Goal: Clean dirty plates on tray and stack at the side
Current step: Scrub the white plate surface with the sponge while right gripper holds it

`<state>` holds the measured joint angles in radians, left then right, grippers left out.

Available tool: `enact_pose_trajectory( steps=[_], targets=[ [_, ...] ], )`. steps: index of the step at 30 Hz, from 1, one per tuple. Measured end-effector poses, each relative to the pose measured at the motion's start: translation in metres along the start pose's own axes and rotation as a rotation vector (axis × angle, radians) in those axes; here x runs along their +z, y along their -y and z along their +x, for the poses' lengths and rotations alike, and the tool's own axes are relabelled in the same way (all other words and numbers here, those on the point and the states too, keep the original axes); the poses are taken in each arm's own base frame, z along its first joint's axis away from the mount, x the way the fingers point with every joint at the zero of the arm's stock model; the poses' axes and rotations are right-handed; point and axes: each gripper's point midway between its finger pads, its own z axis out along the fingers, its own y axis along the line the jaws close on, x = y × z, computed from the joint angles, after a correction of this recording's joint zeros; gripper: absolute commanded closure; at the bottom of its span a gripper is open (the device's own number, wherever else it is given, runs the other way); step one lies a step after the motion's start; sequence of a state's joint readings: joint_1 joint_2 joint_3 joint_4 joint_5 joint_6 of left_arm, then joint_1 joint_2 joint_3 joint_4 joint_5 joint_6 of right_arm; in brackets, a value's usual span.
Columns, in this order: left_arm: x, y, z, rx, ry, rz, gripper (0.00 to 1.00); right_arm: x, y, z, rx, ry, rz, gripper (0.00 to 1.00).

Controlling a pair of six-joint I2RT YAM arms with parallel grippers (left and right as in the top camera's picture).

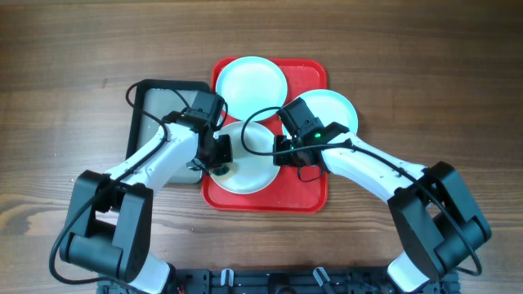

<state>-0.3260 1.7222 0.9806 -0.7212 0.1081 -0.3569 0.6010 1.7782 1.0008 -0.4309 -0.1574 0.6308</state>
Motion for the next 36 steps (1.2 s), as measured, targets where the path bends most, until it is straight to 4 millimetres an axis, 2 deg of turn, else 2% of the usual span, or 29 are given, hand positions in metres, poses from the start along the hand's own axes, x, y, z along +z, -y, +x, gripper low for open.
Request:
enact_pose_trajectory(
  steps=[6,12,17,18,21,25,27,31,36],
  targets=[
    [-0.001,0.012,0.008,-0.007,-0.04,0.067,0.96,0.0,0.0,0.0,0.0,0.0,0.0,0.96],
    [-0.002,0.046,0.019,0.048,-0.076,0.186,0.96,0.0,0.0,0.0,0.0,0.0,0.001,0.96],
    [-0.004,0.064,0.011,0.071,-0.037,0.259,0.96,0.0,0.0,0.0,0.0,0.0,0.001,0.96],
    [-0.004,0.064,0.01,0.068,-0.035,0.262,0.96,0.0,0.0,0.0,0.0,-0.001,0.0,0.96],
    [-0.006,0.046,0.0,0.01,-0.031,0.249,0.96,0.0,0.0,0.0,0.0,-0.001,0.001,0.96],
    [-0.013,0.009,-0.012,-0.1,-0.041,0.222,0.96,0.0,0.0,0.0,0.0,-0.001,0.001,0.96],
    [-0.015,-0.004,-0.011,-0.13,-0.057,0.212,0.96,0.0,0.0,0.0,0.0,-0.001,0.001,0.96],
    [-0.015,-0.007,-0.007,-0.123,-0.073,0.205,0.96,0.0,0.0,0.0,0.0,-0.001,0.001,0.96],
    [-0.011,0.002,-0.008,-0.08,-0.05,0.207,0.96,0.0,0.0,0.0,0.0,-0.001,0.001,0.96]
  ],
)
